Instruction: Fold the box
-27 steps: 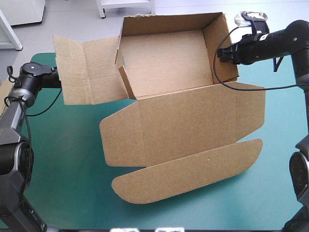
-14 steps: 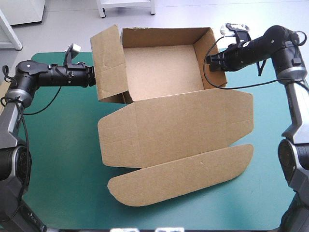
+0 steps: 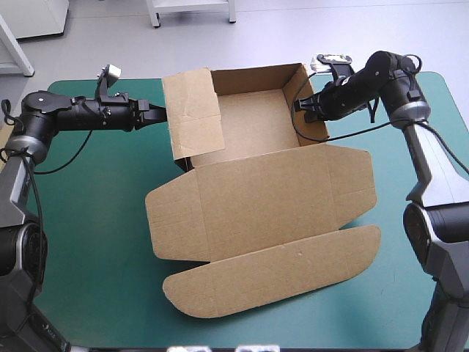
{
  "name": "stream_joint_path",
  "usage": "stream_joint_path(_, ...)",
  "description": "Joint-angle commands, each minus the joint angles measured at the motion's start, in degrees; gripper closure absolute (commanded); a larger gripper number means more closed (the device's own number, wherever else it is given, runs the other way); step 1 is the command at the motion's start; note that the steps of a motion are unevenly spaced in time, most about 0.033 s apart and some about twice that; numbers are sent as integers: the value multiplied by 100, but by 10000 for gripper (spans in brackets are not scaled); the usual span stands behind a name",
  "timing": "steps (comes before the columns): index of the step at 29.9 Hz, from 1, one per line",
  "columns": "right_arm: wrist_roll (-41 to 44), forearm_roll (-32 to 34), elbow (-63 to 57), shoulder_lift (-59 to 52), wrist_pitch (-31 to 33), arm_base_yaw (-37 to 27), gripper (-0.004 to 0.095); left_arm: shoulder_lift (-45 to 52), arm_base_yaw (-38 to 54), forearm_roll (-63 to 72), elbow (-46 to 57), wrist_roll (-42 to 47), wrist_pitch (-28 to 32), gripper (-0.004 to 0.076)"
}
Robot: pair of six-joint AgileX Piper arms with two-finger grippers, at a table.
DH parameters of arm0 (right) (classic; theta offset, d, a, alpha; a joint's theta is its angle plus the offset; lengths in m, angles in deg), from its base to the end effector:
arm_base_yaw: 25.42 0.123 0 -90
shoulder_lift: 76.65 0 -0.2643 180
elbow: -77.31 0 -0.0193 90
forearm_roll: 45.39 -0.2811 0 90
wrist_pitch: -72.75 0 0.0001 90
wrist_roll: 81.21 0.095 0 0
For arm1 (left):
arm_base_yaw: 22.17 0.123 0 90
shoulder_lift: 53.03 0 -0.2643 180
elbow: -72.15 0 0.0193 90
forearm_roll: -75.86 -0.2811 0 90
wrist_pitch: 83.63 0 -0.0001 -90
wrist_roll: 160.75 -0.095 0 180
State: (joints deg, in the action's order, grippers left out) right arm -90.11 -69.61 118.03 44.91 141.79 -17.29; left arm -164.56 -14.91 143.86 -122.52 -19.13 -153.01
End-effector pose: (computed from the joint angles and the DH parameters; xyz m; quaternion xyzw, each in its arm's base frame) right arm 0.4494 0.1010 0.3375 -0.1185 0.9370 0.2070 0.2554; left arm 0.4147 -0.0303 0.3174 0.0928 0.8285 -0.4622 0.3022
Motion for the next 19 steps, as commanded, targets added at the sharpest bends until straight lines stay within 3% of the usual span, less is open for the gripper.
stream_joint_path(1, 39, -295, 186, -330, -225, -4, 911, 318, -20, 510, -164, 57, -309, 732)
stream_joint_path(6, 56, -168, 186, -330, -225, -4, 911, 318, -20, 522, -164, 150, -466, 731)
stream_joint_path(9, 56, -168, 186, -330, -213, -4, 911, 318, -20, 593, -164, 155, -466, 674)
stream_joint_path(16, 89, -145, 186, -312, -194, -4, 911, 318, -32, 903, -164, 264, -466, 233)
stream_joint_path(19, 132, -156, 186, -272, -194, -4, 911, 318, -108, 879, -164, 384, -466, 141)
